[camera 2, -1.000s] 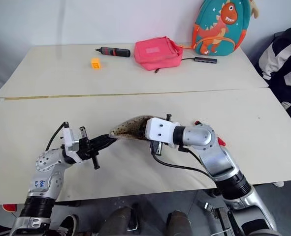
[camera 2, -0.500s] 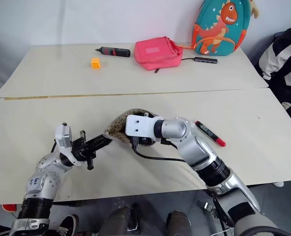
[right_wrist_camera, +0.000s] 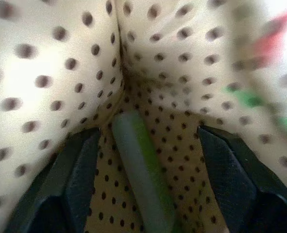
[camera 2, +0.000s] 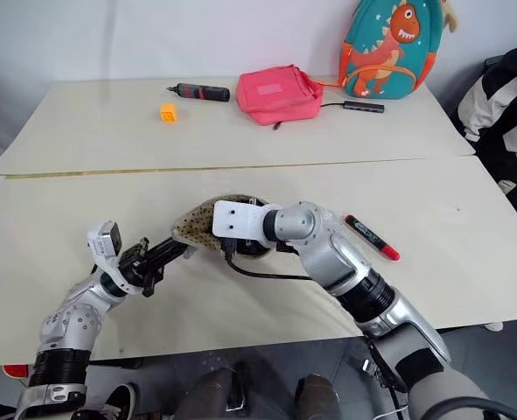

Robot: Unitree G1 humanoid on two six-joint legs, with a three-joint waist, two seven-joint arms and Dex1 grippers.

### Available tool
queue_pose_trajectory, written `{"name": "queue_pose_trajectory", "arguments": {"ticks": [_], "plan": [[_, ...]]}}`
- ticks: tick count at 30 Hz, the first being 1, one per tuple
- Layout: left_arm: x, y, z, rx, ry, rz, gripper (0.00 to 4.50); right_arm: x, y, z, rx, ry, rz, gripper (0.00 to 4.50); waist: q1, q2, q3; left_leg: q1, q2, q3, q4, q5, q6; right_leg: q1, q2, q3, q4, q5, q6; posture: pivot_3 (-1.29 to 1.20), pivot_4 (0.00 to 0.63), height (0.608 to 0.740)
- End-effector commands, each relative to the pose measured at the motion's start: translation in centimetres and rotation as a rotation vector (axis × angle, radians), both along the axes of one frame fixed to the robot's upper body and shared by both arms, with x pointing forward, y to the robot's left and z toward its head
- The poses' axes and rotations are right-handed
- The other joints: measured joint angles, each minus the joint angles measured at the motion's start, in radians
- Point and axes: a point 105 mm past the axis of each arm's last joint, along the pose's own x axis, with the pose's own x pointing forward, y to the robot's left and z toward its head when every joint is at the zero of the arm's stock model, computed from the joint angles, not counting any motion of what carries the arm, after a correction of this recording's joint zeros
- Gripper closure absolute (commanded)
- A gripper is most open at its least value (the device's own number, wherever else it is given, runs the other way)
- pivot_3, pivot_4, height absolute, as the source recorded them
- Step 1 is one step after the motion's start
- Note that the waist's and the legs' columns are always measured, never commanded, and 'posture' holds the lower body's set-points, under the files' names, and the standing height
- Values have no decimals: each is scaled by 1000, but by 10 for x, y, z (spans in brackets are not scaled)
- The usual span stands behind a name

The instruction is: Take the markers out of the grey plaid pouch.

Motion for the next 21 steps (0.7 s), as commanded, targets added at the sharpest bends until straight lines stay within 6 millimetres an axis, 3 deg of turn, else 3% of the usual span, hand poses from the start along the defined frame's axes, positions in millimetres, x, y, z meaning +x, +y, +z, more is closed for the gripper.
{"name": "queue_pose_trajectory", "arguments": {"ticks": [1,7,10,16,21], "plan": [[-1,-2,8,-17,-42,-23,4500,8,-1,-11,-43,-12,-57,1173,0,0,0,0,0,0,0,0,0,0,0,0,0,0,0,0,150,740],[-3,-3,8,-13,-41,-22,4500,18,-4,-23,-65,4,-104,1173,-1,0,0,0,0,0,0,0,0,0,1,0,0,0,0,0,150,740],[-2,-4,8,-9,-46,-19,4500,17,-3,-25,-64,9,-96,1748,0,0,0,0,0,0,0,0,0,0,1,0,0,0,0,0,150,740],[0,-2,9,-11,-52,-1,4500,17,-1,-16,-83,-108,-34,3680,0,0,0,0,0,0,0,0,-1,0,1,1,0,0,0,0,150,740],[0,-3,16,-37,-56,-10,4500,19,-8,-16,-84,-114,-51,3680,0,0,0,0,0,0,0,0,-1,0,1,2,0,0,0,0,150,740]]}}
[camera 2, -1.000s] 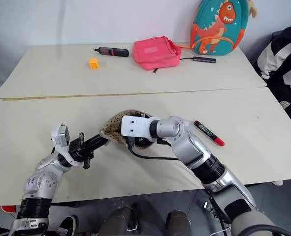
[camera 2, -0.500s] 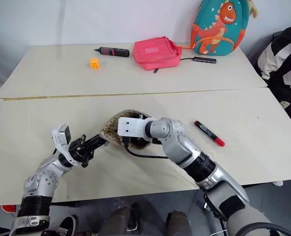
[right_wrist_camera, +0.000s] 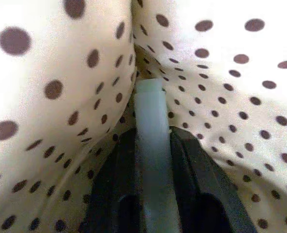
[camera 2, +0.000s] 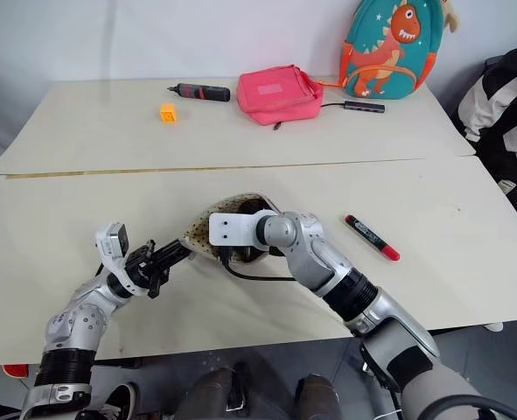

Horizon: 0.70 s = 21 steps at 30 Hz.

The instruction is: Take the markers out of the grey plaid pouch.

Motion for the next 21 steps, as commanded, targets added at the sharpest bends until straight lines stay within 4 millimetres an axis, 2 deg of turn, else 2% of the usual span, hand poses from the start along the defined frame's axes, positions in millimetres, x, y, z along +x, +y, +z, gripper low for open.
{"name": "queue_pose_trajectory", "arguments": {"ticks": [1,7,12,15,21], "plan": [[-1,1,22,-38,-71,-10,4500,5,-9,-1,-11,-24,-34,3680,0,0,0,0,0,0,0,0,0,0,0,0,0,0,0,0,150,740],[-6,-11,29,-29,-74,-82,4500,15,-4,-4,22,-51,-89,3680,-1,0,0,0,0,0,0,0,0,0,0,0,0,0,0,0,150,740],[-11,-15,27,-28,-63,-106,4500,20,-8,-19,-14,-42,-97,3680,-3,0,0,0,1,0,-1,0,-1,0,2,0,0,0,0,0,150,740],[-13,-14,26,-27,-64,-99,4500,19,-7,-20,22,-11,-106,4001,-5,0,0,0,1,0,0,0,-1,0,2,1,0,0,0,0,150,740],[-12,-10,24,-23,-62,-73,4500,14,-8,-8,54,-31,-91,4004,-6,0,0,0,2,0,-1,0,-2,0,4,2,0,0,0,0,150,740]]}}
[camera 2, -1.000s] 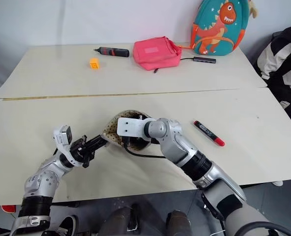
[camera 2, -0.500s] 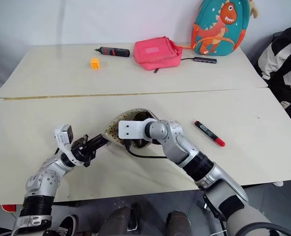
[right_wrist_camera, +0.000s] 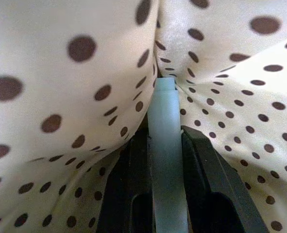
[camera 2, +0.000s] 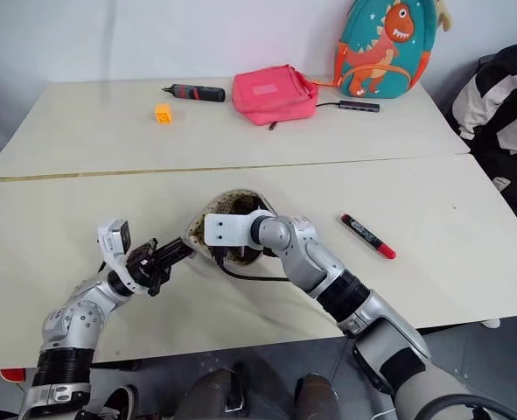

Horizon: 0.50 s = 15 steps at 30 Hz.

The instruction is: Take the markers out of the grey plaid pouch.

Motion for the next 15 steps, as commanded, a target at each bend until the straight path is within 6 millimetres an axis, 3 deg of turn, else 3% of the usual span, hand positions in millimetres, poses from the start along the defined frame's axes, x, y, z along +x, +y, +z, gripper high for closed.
{"name": "queue_pose_trajectory", "arguments": {"ticks": [1,7,9,13,15], "plan": [[-8,-3,19,-27,-98,-37,4500,5,-22,-1,12,28,-75,4004,1,0,0,0,0,0,0,0,0,0,0,0,0,0,0,0,150,740],[2,8,17,11,-140,60,4500,-22,-30,24,146,135,-5,4005,10,0,0,-1,0,-1,0,0,0,0,0,2,-2,0,0,0,150,740],[5,12,18,23,-160,83,4500,-36,-37,41,216,176,41,4005,11,0,0,-1,0,-1,0,0,-1,0,0,2,-5,0,0,0,150,740],[8,12,16,35,-170,89,4500,-45,-49,62,341,273,27,4006,9,0,0,-1,0,-1,-1,-2,-3,1,0,1,-8,0,0,0,150,740],[10,13,15,47,-178,98,4500,-46,-55,62,343,286,18,4006,8,0,0,-1,0,-1,-1,-1,-2,0,1,1,-8,0,0,0,150,740]]}}
